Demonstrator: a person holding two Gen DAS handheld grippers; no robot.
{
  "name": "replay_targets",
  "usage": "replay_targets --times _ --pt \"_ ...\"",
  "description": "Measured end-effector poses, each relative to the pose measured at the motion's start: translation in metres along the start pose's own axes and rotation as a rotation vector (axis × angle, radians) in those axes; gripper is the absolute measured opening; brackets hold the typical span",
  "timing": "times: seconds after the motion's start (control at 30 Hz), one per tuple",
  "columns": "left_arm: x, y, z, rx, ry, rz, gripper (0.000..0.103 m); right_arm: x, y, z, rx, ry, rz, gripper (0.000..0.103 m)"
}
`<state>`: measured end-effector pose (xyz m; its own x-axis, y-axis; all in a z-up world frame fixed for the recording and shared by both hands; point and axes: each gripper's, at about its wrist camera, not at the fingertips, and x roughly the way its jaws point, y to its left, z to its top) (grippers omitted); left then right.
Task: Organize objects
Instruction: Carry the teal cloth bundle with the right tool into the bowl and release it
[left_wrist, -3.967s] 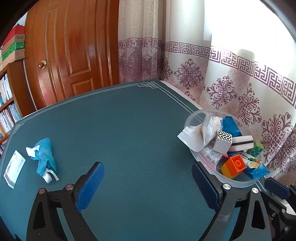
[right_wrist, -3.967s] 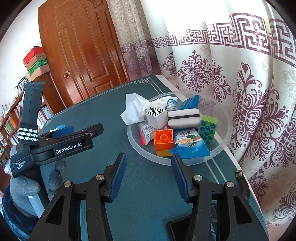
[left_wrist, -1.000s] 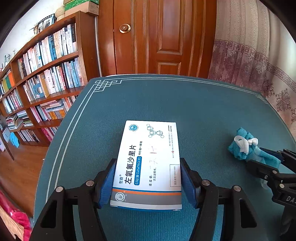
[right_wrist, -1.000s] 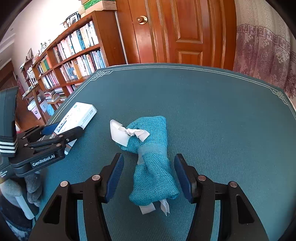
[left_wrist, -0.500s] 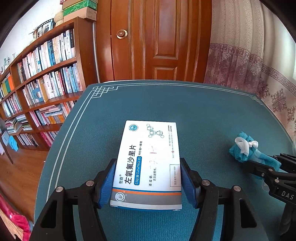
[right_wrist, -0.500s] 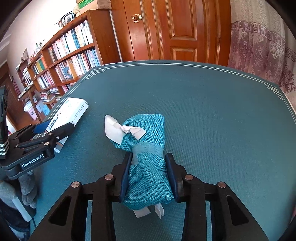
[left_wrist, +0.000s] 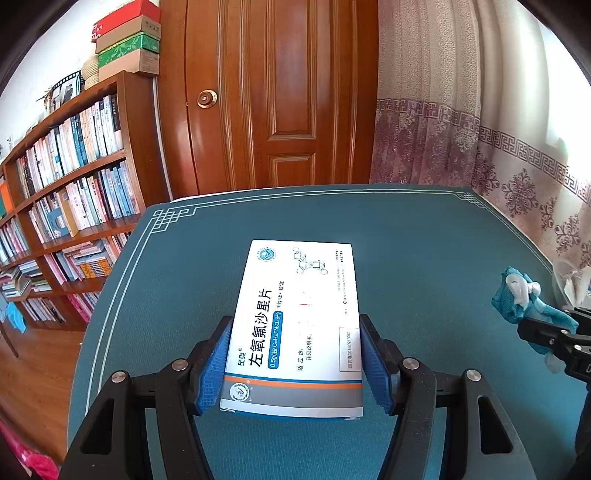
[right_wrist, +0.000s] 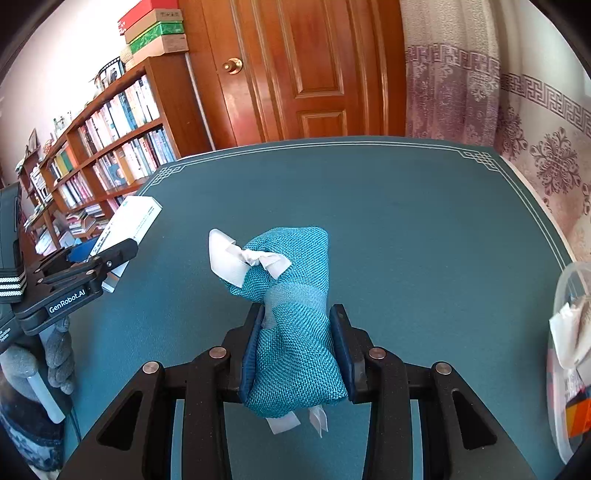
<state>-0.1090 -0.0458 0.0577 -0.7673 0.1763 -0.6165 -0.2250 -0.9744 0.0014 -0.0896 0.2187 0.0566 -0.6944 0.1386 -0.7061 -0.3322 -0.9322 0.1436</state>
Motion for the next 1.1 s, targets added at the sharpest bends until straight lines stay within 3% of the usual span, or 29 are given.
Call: replay_targets --times 0.5,0.87,1.1 --pt "-0.014 -0.044 -0.004 0.070 -0.013 -0.065 0.067 -0.079 -0.105 -0.016 0.152 -0.066 -0.187 0.037" --pt "-0.020 -0.072 -0.012 0.115 -0.001 -0.091 0.067 -0.124 -0.171 -0.030 0.229 -0.102 -0.347 0.037" --pt "-0.024 -0.084 -0.016 0.132 0.003 -0.110 0.067 -0.146 -0.199 -0.032 0.272 -0.136 -0.400 0.037"
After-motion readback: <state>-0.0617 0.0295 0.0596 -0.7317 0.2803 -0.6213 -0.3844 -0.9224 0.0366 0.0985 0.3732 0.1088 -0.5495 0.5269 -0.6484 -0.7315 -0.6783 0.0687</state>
